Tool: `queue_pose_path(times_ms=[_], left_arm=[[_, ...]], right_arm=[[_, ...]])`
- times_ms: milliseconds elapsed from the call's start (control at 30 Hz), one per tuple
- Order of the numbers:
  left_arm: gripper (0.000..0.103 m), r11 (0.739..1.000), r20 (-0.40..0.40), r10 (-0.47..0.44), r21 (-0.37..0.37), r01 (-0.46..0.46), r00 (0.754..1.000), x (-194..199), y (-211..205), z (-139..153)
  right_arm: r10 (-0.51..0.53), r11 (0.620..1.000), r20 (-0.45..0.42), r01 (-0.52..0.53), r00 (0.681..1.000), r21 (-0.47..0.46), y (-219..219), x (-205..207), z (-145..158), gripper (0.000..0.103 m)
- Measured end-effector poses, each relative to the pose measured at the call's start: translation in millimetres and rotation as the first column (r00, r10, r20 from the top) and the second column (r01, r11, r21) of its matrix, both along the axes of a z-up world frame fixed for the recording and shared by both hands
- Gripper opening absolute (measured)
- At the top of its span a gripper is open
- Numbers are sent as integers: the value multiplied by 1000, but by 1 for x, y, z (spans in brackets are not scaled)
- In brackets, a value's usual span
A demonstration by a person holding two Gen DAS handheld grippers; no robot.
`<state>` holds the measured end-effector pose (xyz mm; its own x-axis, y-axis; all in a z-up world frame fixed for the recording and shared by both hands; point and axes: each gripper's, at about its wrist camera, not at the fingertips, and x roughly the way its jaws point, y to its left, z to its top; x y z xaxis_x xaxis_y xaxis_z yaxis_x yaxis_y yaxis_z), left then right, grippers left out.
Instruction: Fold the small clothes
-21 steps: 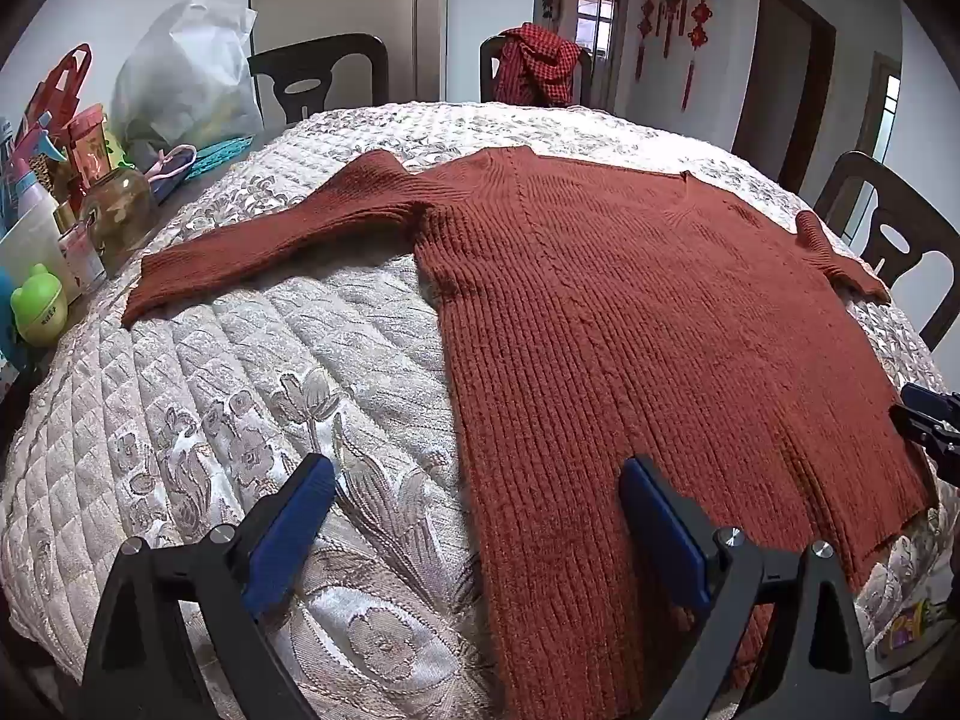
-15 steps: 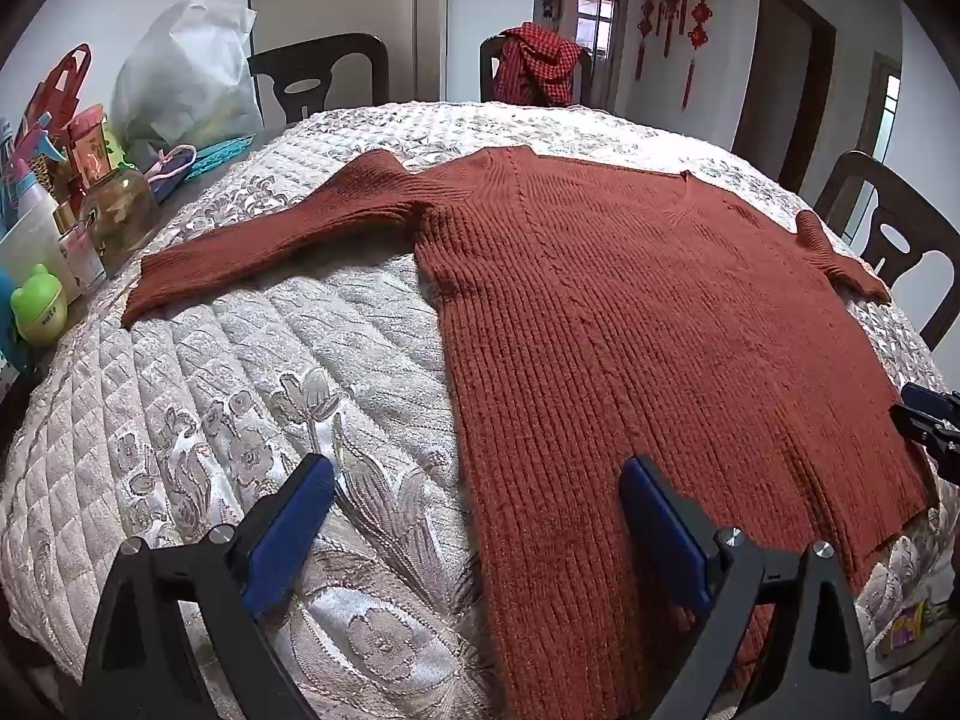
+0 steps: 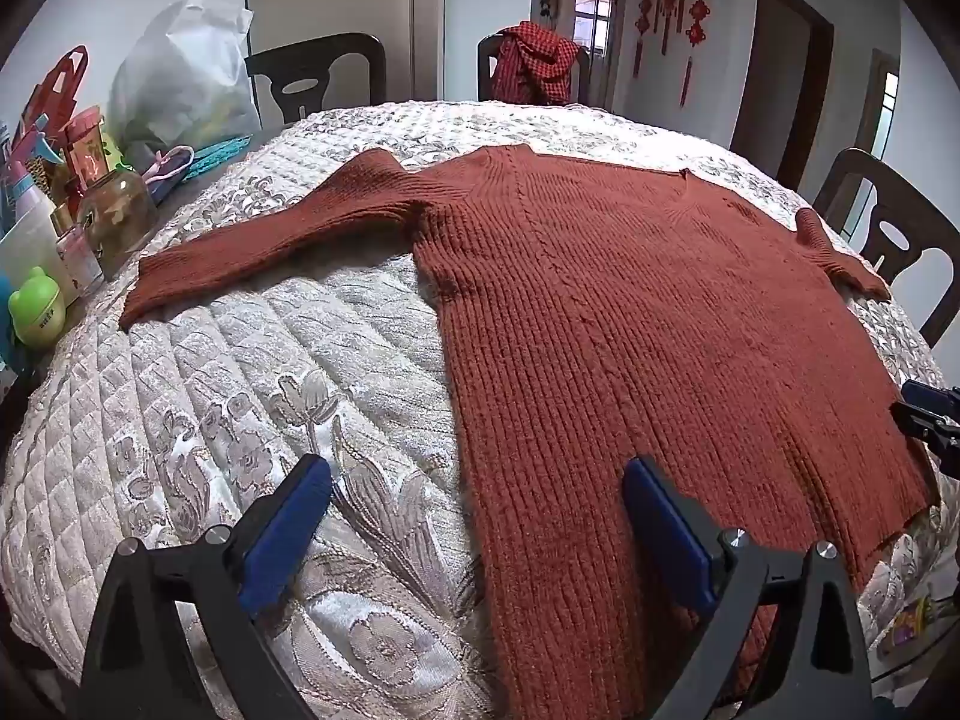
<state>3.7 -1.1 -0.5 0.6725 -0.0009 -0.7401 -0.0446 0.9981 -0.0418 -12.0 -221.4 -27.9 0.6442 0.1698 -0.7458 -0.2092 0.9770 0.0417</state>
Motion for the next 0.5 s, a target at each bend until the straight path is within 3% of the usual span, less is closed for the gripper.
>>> queue_pose_path(times_ms=[500], left_arm=[[100,1000,9,0,1,0,1000,-1,2,1]], right_arm=[[2,1000,2,-2,1000,1,0,0,0,62]])
